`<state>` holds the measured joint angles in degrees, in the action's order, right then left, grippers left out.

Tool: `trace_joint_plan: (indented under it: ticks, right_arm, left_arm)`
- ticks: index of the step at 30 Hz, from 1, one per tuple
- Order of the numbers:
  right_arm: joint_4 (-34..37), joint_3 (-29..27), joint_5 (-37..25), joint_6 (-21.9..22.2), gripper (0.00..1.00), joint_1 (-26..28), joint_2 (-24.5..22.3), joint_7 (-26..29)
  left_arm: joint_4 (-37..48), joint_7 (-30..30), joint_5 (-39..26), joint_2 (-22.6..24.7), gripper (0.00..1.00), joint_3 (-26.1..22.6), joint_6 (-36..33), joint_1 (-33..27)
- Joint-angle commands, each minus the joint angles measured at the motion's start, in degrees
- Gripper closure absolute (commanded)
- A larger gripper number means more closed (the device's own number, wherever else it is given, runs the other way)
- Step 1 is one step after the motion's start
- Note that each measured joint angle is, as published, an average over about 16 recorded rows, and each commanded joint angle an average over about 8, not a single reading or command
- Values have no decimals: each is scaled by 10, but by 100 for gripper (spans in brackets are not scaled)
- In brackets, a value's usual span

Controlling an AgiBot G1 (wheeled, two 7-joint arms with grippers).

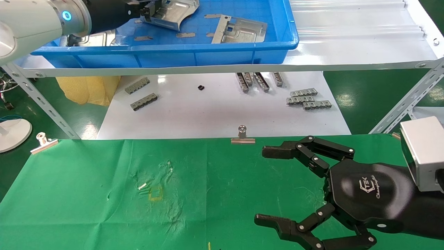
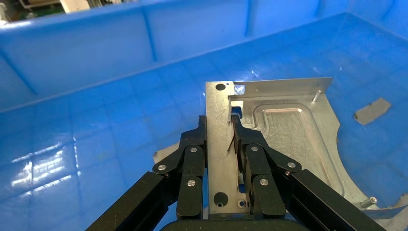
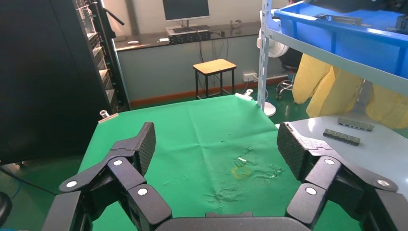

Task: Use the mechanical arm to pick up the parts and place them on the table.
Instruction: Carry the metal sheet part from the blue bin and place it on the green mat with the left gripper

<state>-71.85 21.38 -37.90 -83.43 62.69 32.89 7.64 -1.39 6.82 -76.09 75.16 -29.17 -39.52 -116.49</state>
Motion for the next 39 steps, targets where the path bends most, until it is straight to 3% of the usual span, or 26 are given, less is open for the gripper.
trace_joint_plan:
  ticks: [1, 6, 16, 22, 28, 34, 39]
  right_arm:
    - [0, 0, 0, 0, 0, 0, 0, 0]
    - [0, 0, 0, 0, 0, 0, 0, 0]
    - [0, 0, 0, 0, 0, 0, 0, 0]
    - [0, 0, 0, 0, 0, 0, 0, 0]
    - [0, 0, 0, 0, 0, 0, 0, 0]
    - [0, 0, 0, 0, 0, 0, 0, 0]
    - [0, 0, 0, 0, 0, 0, 0, 0]
  left_arm:
    - [-3, 1, 4, 0, 100, 3, 7, 0]
    - [-28, -27, 28, -28, 100, 19, -64, 0]
    - [-78, -152, 80, -124, 100, 46, -356, 25]
    - [-92, -212, 95, -165, 100, 47, -491, 45]
    - [-178, -262, 131, -207, 100, 27, -526, 101]
    - [-288, -311, 157, -258, 100, -42, -523, 183]
    - [-286, -352, 135, -265, 100, -103, -510, 217]
